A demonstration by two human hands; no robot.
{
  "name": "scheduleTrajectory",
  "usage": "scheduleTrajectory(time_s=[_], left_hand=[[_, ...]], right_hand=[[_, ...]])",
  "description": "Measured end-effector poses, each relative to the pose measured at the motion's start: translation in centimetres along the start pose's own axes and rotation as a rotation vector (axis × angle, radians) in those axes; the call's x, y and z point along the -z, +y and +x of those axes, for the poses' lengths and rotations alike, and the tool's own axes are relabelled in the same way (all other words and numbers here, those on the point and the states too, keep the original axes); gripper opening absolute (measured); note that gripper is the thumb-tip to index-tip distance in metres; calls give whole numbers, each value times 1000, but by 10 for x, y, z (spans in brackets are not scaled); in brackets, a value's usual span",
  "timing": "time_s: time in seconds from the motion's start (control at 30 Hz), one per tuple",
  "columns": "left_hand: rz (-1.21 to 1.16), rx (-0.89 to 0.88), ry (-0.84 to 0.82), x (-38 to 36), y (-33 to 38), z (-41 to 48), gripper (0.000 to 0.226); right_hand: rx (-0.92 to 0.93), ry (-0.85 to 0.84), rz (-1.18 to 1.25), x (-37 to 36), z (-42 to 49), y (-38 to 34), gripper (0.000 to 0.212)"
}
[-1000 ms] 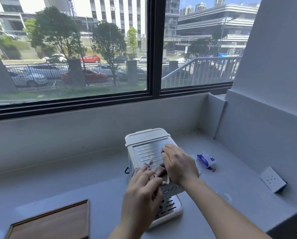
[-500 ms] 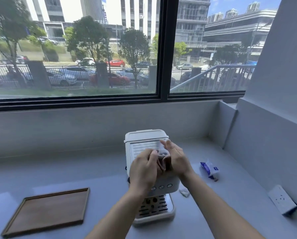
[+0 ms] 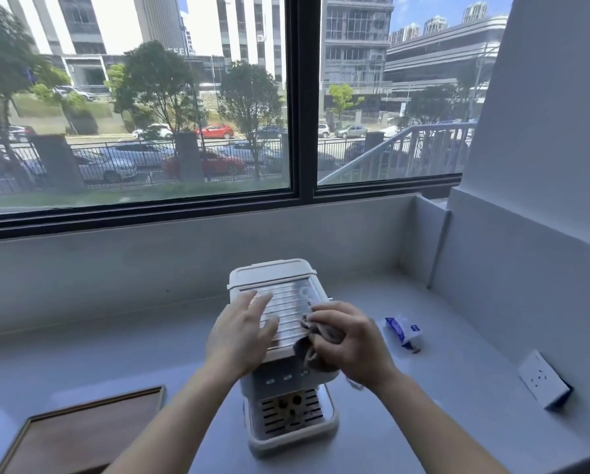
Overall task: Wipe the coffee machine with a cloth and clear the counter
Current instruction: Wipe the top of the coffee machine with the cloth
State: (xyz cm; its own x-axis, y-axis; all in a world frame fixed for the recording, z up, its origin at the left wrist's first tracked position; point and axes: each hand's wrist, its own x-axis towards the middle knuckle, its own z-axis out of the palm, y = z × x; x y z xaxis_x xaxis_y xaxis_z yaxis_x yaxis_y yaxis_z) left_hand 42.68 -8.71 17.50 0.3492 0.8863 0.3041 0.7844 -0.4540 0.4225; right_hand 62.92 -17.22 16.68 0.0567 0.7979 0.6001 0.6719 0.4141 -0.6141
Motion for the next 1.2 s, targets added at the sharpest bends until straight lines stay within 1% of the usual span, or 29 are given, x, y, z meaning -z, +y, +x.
scheduleTrajectory(time_s=[0.03, 0.07, 0.13, 0.17, 0.2, 0.27, 0.33, 0.4, 0.43, 0.47, 0.53, 0.57, 0.6, 0.63, 0.67, 0.77, 0.87, 0.93, 1.07, 1.2], left_hand=[[25, 8, -65, -3, -1, -2, 46], [40, 10, -89, -7, -2, -3, 47], [124, -14, -81, -12, -3, -5, 47], [159, -22, -82, -12, -2, -4, 48], [174, -26, -90, -11, -2, -4, 49], [169, -26, -90, -10, -3, -4, 49], [161, -31, -75, -10, -3, -5, 48], [140, -31, -68, -11, -3, -6, 47], [134, -28, -66, -11, -3, -6, 46], [136, -24, -67, -11, -3, -6, 46], [133, -20, -80, -11, -3, -6, 48], [128, -19, -85, -11, -4, -6, 49], [126, -18, -88, -12, -4, -6, 49], [126, -18, -87, -12, -3, -6, 49], [125, -16, -85, -12, -3, -6, 48], [115, -11, -82, -11, -2, -6, 47], [100, -5, -74, -12, -1, -6, 46], [100, -4, -64, -13, -1, -6, 45], [94, 5, -56, -13, 1, -6, 44], [97, 11, -62, -11, 1, -6, 45]], right_hand=[[-95, 53, 81, 2, 4, 5, 23], [-223, 81, 159, 4, 11, 10, 23], [-474, 93, 283, 5, 30, 22, 25], [-543, 84, 300, 3, 41, 29, 25], [-572, 69, 277, 0, 52, 36, 24], [-581, 36, 227, -9, 74, 46, 21], [-606, 16, 229, -18, 93, 53, 17], [-612, -9, 137, -22, 109, 55, 19], [-582, -41, 61, -23, 115, 52, 22], [-529, -92, -29, -24, 119, 47, 28], [-378, -253, -250, -30, 115, 34, 52], [-303, -317, -343, -34, 108, 29, 60], [-243, -334, -384, -37, 100, 29, 63], [-225, -314, -374, -35, 93, 32, 60], [-261, -264, -304, -32, 89, 35, 52], [-509, -34, 76, -20, 77, 41, 31], [-603, 166, 340, -26, 52, 41, 22], [-631, 261, 473, -28, 32, 42, 19], [-633, 386, 661, -29, 5, 36, 24], [-628, 445, 750, -34, -10, 27, 30]])
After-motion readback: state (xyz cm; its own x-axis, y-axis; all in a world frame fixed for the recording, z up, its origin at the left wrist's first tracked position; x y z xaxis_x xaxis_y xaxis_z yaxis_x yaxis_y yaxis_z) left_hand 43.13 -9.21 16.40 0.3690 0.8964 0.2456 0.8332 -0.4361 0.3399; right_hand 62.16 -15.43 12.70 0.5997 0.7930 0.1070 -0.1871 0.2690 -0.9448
